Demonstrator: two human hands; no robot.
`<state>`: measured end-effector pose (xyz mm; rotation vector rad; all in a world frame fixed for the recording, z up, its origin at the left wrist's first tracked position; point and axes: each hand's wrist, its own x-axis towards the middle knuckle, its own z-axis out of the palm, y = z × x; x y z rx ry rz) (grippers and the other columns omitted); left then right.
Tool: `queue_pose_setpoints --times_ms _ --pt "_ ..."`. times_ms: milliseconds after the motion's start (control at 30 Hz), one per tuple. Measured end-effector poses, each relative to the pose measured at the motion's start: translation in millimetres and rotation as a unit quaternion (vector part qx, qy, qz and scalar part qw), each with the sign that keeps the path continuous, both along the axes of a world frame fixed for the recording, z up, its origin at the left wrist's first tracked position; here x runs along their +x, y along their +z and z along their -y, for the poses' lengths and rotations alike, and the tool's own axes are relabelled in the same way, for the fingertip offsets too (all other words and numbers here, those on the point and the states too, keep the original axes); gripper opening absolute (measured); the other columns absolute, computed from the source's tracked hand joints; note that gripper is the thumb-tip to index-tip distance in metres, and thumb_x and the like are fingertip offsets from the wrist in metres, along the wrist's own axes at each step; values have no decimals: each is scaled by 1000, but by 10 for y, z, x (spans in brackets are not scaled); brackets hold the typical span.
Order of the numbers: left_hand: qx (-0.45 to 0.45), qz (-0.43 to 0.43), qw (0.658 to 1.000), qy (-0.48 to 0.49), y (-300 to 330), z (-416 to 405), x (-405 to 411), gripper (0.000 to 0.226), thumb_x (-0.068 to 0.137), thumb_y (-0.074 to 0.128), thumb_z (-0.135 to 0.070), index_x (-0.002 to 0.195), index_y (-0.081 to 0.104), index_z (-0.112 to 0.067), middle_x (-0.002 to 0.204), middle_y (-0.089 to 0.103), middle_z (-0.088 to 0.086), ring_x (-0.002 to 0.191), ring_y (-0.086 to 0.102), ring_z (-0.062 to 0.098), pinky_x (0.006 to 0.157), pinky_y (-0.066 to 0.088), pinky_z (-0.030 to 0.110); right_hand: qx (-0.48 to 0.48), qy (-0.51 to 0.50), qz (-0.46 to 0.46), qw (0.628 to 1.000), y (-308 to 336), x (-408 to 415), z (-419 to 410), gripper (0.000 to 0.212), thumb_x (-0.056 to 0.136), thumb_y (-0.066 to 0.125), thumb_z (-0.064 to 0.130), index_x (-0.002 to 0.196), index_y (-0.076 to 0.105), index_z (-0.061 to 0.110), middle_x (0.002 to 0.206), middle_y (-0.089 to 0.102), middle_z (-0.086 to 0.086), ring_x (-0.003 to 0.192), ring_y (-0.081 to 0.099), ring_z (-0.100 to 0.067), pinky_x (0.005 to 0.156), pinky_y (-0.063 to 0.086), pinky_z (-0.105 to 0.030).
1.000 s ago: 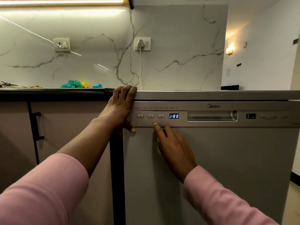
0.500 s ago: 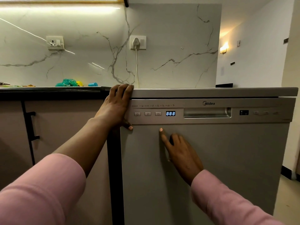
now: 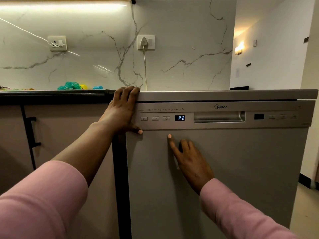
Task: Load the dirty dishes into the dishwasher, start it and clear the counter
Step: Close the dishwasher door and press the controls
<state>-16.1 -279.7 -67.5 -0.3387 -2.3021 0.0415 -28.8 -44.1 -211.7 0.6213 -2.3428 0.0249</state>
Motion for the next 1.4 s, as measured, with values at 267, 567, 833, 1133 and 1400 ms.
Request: queue_pose_setpoints --times_ms 267,567,833,1133,1400 --pt "3 -10 1000 -1 -11 -7 -17 133 49 90 -50 151 12 -15 151 18 6 138 13 28 112 28 49 -8 -1 -12 1000 -15 -9 3 108 75 74 9 152 -2 22 122 42 -13 104 48 -27 81 51 -33" --pt "7 -10 1000 -10 -15 12 -32 133 48 90 -51 151 12 -16 151 19 5 138 13 28 112 28 48 -95 27 -99 990 349 137 -36 59 81 68 6 136 49 12 114 55 -16 99 54 -32 78 47 -37" --pt "10 -11 1000 -12 -19 25 -45 133 48 90 -51 150 13 -17 151 19 5 138 13 28 112 28 48 -156 12 -245 957 1095 -69 -260 46 86 64 8 130 54 6 129 53 -12 117 48 -30 99 43 -40" --pt "11 -15 1000 -13 -12 23 -40 134 47 91 -50 150 13 -16 150 20 6 138 14 28 112 30 50 -171 31 -241 955 1061 -155 -314 35 88 54 -2 121 57 9 121 54 -9 110 47 -26 92 44 -34" --pt "11 -16 1000 -17 -11 30 -51 134 46 91 -50 150 14 -16 150 21 6 136 15 28 112 29 49 -168 38 -266 948 1163 -246 -405 36 90 53 1 126 56 3 127 55 -14 119 49 -30 104 38 -37"
